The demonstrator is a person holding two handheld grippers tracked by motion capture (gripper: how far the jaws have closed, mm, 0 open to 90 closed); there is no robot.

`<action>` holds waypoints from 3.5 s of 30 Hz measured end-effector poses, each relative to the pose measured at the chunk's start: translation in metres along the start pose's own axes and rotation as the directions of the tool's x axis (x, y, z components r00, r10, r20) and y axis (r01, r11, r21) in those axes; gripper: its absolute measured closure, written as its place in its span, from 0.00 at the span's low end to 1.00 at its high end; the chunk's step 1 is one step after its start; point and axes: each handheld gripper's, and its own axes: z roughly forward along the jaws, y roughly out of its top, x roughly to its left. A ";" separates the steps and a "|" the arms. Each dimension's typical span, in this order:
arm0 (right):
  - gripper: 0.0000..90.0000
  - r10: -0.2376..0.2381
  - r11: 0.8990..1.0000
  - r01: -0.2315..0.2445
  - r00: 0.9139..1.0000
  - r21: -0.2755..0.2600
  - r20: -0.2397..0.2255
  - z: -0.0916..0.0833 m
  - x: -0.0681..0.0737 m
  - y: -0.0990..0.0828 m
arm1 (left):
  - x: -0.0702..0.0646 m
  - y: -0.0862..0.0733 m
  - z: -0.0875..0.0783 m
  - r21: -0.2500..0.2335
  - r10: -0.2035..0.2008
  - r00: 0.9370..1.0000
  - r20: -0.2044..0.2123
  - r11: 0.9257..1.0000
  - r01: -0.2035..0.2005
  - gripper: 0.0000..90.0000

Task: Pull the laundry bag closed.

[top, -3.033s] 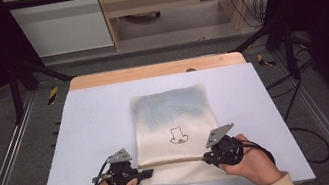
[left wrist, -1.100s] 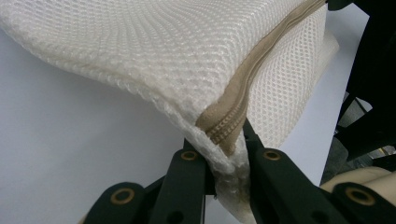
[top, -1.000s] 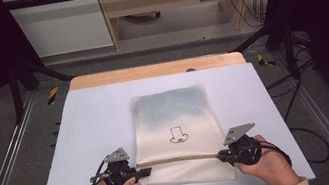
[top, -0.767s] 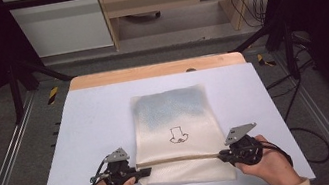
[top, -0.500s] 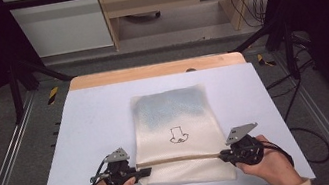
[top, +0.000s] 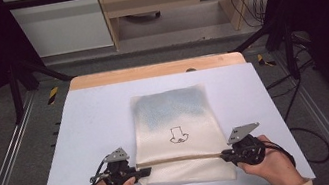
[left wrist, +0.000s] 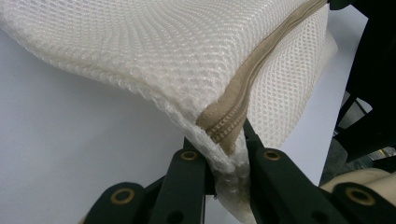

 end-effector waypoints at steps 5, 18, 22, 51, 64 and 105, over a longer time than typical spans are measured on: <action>0.91 0.006 1.000 -0.006 1.000 0.007 0.006 0.001 -0.002 -0.003 | 0.000 0.000 -0.001 -0.004 0.000 1.000 -0.001 1.000 0.000 0.94; 0.91 0.025 1.000 -0.025 1.000 0.009 0.010 -0.002 -0.006 -0.009 | 0.000 0.001 -0.003 -0.014 0.004 1.000 -0.002 1.000 -0.004 0.94; 0.91 0.024 1.000 -0.024 1.000 0.008 0.010 -0.002 -0.008 -0.011 | 0.000 0.002 -0.004 -0.017 0.004 1.000 -0.005 1.000 -0.004 0.94; 0.91 0.051 0.998 -0.051 0.999 0.037 0.012 0.004 -0.012 -0.016 | -0.002 0.001 -0.004 -0.004 0.015 1.000 -0.022 1.000 -0.016 0.93; 0.62 0.096 0.995 -0.095 0.995 -0.040 0.026 0.004 -0.014 -0.011 | -0.009 0.000 -0.008 -0.016 0.004 0.996 -0.094 1.000 -0.005 0.54; 0.11 0.392 0.920 -0.366 0.857 -0.141 0.335 -0.024 -0.059 -0.047 | 0.059 -0.017 -0.112 0.064 -0.002 0.874 -0.487 0.997 0.038 0.15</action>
